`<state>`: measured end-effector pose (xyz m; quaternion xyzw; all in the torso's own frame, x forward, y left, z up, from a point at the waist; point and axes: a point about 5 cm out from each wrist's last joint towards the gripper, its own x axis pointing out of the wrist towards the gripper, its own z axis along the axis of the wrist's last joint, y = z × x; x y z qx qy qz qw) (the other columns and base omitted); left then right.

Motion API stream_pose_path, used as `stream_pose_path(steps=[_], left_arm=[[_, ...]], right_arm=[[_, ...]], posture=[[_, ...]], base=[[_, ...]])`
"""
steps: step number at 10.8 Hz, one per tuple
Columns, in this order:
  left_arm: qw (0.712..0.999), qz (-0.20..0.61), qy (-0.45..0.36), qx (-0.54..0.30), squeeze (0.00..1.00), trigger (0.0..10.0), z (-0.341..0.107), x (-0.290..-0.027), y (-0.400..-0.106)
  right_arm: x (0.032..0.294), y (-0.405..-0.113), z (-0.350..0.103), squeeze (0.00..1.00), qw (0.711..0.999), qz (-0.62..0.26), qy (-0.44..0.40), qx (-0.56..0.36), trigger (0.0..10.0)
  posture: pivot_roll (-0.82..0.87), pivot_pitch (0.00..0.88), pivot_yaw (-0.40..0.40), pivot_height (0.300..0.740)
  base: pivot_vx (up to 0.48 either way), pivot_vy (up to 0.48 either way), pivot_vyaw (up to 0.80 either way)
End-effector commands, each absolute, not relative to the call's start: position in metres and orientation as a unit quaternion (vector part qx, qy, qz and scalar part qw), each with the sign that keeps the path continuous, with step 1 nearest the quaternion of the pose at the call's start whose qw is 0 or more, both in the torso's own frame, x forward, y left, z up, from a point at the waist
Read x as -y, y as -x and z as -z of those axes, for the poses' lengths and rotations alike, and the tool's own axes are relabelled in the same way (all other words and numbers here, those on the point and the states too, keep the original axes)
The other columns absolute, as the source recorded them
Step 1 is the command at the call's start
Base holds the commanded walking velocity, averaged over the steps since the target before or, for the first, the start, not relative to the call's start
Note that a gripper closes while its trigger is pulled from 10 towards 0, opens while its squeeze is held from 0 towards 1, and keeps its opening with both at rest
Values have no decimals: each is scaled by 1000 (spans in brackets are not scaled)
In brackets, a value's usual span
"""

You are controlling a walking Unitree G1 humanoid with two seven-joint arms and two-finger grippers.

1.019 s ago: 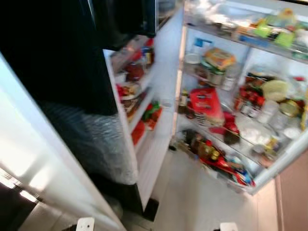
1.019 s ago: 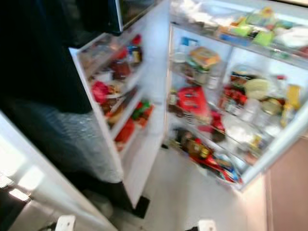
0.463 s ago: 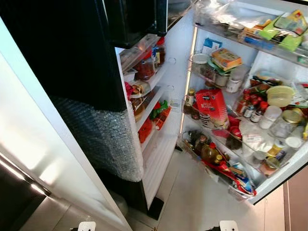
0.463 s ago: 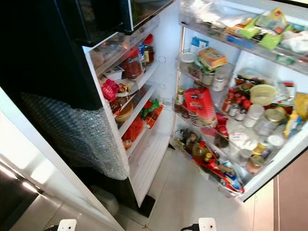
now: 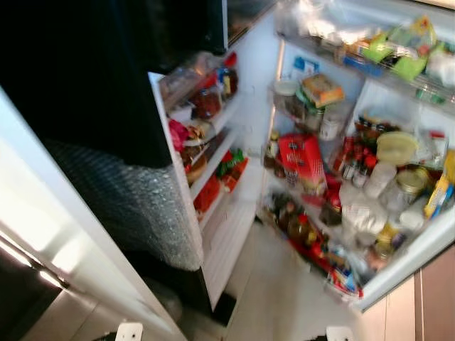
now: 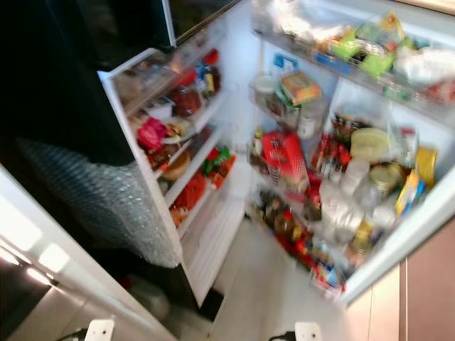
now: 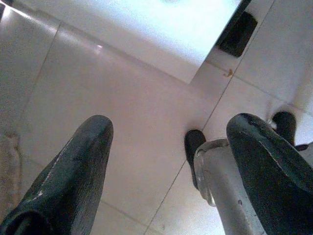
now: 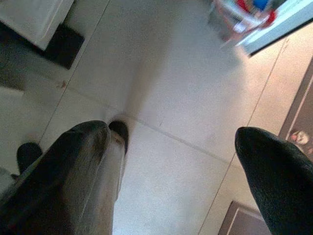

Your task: Restocking fridge

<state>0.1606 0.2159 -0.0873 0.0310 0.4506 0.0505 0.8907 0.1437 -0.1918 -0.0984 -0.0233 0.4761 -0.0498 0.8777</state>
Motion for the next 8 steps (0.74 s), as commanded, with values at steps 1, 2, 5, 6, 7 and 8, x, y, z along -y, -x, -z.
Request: stream_pose_path(steps=[1, 2, 5, 6, 7, 8], left_arm=[[886, -53, -40, -459, 0, 10000, 89, -219, -155], [886, -54, -39, -458, 0, 10000, 89, -219, -156], [887, -57, -35, -457, 0, 10000, 89, -220, -156], [887, -56, -36, -457, 0, 10000, 89, -220, -156], [887, -56, -36, -457, 0, 10000, 89, -220, -155], [887, -56, -38, -457, 0, 10000, 89, -220, -155]], right_arm=[[189, -139, 101, 0, 875, 51, 18, -481, 10000], [189, -139, 101, 0, 875, 52, 18, -481, 10000], [190, -137, 101, 0, 873, 80, 1, -481, 10000], [193, -134, 101, 0, 870, 123, -4, -478, 10000], [194, -133, 101, 0, 867, 146, -3, -476, 10000], [198, -127, 101, 0, 852, 229, -12, -470, 10000]], posture=[[-30, 41, 40, 740], [-30, 41, 40, 740], [-31, 36, 40, 740], [-33, 29, 40, 740], [-33, 27, 40, 740], [-34, 20, 41, 740]], base=[[0, -292, 0], [0, 0, 0], [0, 0, 0], [0, 0, 0], [0, 0, 0], [0, 0, 0]])
